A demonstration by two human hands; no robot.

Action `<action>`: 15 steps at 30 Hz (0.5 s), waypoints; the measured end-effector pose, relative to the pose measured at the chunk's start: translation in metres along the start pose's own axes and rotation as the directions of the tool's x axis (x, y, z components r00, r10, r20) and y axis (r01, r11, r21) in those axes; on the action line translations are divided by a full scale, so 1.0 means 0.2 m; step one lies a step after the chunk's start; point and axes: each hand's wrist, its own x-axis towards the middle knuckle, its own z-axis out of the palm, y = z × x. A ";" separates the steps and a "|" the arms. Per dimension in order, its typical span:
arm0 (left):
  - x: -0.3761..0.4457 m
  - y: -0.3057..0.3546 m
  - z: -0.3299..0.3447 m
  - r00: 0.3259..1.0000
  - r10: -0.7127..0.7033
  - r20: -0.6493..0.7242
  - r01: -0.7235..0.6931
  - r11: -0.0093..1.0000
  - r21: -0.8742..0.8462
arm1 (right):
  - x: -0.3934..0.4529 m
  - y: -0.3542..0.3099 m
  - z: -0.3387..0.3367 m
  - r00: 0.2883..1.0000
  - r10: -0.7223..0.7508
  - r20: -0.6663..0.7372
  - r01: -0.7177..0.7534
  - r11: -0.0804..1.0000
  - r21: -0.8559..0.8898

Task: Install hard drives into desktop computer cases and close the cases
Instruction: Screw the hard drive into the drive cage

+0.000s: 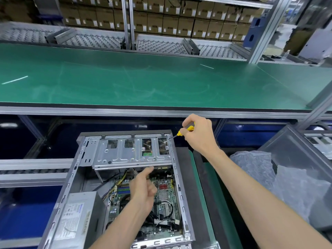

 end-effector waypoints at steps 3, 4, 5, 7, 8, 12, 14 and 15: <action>0.04 -0.01 0.04 0.995 -0.087 0.052 0.090 0.994 -0.058 | 0.03 0.00 0.02 0.998 -0.034 0.044 0.039 0.994 -0.107; 0.05 0.00 0.05 0.991 -0.105 0.076 0.111 0.991 -0.079 | 0.04 0.00 0.03 0.998 -0.040 0.051 0.046 0.992 -0.119; 0.07 0.00 0.07 0.988 -0.120 0.102 0.130 0.987 -0.097 | 0.05 0.00 0.04 0.998 -0.044 0.054 0.051 0.990 -0.132; 0.10 -0.02 0.08 0.977 -0.145 0.158 0.168 0.975 -0.144 | 0.06 -0.01 0.05 0.997 -0.046 0.061 0.056 0.984 -0.167; 0.11 -0.03 0.08 0.971 -0.153 0.185 0.184 0.969 -0.167 | 0.06 -0.01 0.05 0.997 -0.048 0.065 0.060 0.981 -0.184; 0.17 -0.08 0.08 0.954 -0.164 0.249 0.216 0.956 -0.200 | 0.09 -0.01 0.07 0.994 -0.059 0.097 0.080 0.971 -0.225; 0.20 -0.09 0.08 0.950 -0.173 0.258 0.224 0.957 -0.186 | 0.10 -0.01 0.07 0.992 -0.065 0.110 0.089 0.969 -0.230; 0.21 -0.09 0.08 0.949 -0.175 0.264 0.227 0.957 -0.179 | 0.11 -0.01 0.07 0.991 -0.067 0.116 0.093 0.968 -0.232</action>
